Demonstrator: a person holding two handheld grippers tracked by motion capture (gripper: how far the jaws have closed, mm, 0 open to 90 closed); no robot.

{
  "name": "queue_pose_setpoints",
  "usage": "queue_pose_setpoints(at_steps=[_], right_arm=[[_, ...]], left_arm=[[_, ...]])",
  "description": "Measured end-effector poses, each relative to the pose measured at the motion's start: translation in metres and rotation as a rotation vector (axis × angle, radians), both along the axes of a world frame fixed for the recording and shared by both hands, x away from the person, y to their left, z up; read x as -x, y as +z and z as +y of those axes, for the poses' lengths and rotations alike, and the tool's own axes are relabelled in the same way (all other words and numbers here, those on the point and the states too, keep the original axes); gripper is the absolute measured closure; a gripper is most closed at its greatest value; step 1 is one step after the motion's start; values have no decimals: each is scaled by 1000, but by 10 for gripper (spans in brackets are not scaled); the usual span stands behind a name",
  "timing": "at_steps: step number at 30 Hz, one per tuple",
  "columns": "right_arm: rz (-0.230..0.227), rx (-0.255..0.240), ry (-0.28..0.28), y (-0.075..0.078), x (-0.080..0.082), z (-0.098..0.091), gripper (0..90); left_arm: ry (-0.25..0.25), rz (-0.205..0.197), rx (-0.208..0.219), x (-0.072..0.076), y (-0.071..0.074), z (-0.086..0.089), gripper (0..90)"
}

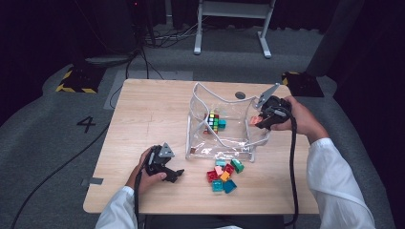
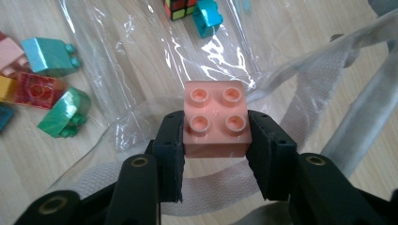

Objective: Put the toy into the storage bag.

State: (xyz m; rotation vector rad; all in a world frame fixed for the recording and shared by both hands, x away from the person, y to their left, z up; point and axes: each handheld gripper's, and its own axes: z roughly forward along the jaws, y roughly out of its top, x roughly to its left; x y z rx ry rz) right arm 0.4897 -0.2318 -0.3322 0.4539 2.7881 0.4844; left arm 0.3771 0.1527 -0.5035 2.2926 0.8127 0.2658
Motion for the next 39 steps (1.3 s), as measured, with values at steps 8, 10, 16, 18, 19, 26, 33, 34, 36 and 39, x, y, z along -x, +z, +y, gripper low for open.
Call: queue_pose_setpoints(at_steps=[8,10,16,18,19,26,33,34,36,39], right_arm=[[-13,-75,-4,3,7,-8,520],[-19,-99,-3,2,9,-10,498],[-43,-174,-7,4,17,-17,433],[-77,-194,-12,8,20,-20,407],[-84,-210,-8,9,21,-22,400],[-154,-342,-51,14,36,-32,306],[-242,-453,-97,18,62,-47,286],[-240,-472,-100,18,65,-49,286],[-240,-499,-108,18,72,-53,286],[-256,-519,-116,16,82,-57,286]], left_arm=[[0,-2,-1,0,0,0,47],[0,0,0,0,0,0,48],[1,0,0,0,0,0,47],[2,1,-2,0,0,0,47],[2,1,-2,0,0,0,47],[1,0,-2,0,0,0,47],[0,-2,-1,0,0,0,47],[2,1,-2,0,0,0,47],[0,-5,-3,0,0,0,47],[-1,-2,-2,0,0,0,47]])
